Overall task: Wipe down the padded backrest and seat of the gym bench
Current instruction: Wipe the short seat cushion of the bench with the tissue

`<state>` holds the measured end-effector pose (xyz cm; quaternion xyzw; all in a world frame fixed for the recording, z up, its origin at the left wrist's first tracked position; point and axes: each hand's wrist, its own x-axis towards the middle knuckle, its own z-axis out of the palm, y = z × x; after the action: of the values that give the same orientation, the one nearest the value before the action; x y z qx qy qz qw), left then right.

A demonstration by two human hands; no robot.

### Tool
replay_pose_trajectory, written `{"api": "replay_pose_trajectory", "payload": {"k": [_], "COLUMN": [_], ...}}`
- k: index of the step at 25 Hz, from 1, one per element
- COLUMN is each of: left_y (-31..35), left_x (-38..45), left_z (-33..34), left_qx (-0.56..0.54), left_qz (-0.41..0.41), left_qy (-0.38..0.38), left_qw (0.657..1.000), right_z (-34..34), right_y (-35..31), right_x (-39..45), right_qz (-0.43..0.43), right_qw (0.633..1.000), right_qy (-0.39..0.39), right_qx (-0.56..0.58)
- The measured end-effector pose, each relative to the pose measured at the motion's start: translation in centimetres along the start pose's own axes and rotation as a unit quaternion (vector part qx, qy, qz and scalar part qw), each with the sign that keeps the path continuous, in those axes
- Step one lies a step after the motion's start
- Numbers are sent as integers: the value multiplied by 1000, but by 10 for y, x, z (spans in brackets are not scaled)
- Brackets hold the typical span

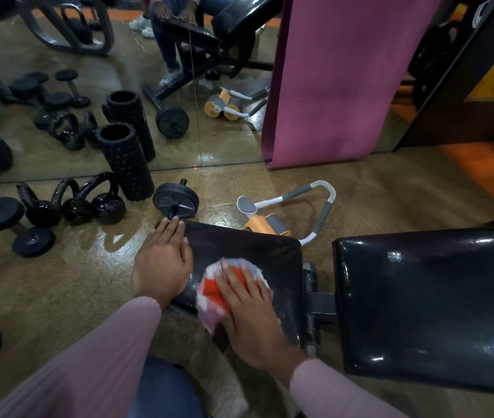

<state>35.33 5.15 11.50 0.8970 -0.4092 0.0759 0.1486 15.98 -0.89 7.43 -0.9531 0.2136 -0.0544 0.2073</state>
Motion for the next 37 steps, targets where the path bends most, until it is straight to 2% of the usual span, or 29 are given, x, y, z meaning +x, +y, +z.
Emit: {"api": "replay_pose_trajectory", "payload": {"k": [1, 3, 5, 6, 8, 10, 12, 14, 15, 17, 19, 20, 22, 24, 26, 28, 29, 31, 33, 35, 37], "left_y": [0, 1, 1, 0, 0, 1, 1, 1, 2, 3, 1, 1, 1, 1, 1, 0, 0, 1, 2, 1, 1], "left_x": [-1, 0, 0, 2, 2, 1, 2, 1, 3, 2, 3, 3, 2, 1, 0, 2, 1, 1, 3, 2, 2], "left_z": [1, 1, 0, 1, 1, 0, -1, -1, 0, 0, 1, 1, -1, -2, -3, -1, 0, -2, -3, -4, -5], "left_qx": [0, 2, 4, 4, 2, 3, 0, -7, -9, -10, -10, -13, -16, -14, -17, -16, -14, -10, -11, -7, -5], "left_qz": [2, 2, -4, -6, -2, 0, -1, -3, -2, -3, -6, -6, -5, -2, -4, -4, -2, -5, -6, -5, -4], "left_qy": [4, 1, -4, 0, -3, 1, 1, 3, 4, 1, 8, 7, 3, 2, -1, 6, 2, 0, -3, -9, -3], "left_qw": [1000, 1000, 1000, 1000, 1000, 1000, 1000, 1000, 1000, 1000, 1000, 1000, 1000, 1000, 1000, 1000, 1000, 1000, 1000, 1000, 1000], "right_z": [2, 3, -1, -2, -5, -6, -3, 3, 5, 11, 7, 3, -2, -7, 1, 11, 16, 9, -1, -4, 9], "right_y": [16, 59, 85, 87, 59, 17, -10, 5, 26, 67, 78, 68, 27, -5, 1, 37, 58, 79, 66, 20, -18], "right_x": [-23, -48, -34, -14, 30, 51, 33, -6, -20, -25, 7, 28, 50, 37, 0, -34, -41, -23, 24, 56, 50], "right_qz": [1, 71, 148, 154, 146, 109, 17, -31, -18, 82, 179, 192, 151, 56, -10, 6, 50, 148, 183, 148, 69], "right_qw": [1000, 996, 988, 987, 987, 992, 999, 999, 998, 992, 979, 977, 985, 998, 1000, 999, 996, 983, 976, 981, 989], "right_qy": [4, 44, 41, 46, 71, 65, 33, 23, 47, 91, 92, 95, 77, 37, 16, 49, 76, 110, 118, 124, 128], "right_qx": [-9, 3, 24, 21, 10, 14, 6, -16, -23, -22, -14, -11, 6, 13, -6, -20, -13, 12, 3, -9, -24]}}
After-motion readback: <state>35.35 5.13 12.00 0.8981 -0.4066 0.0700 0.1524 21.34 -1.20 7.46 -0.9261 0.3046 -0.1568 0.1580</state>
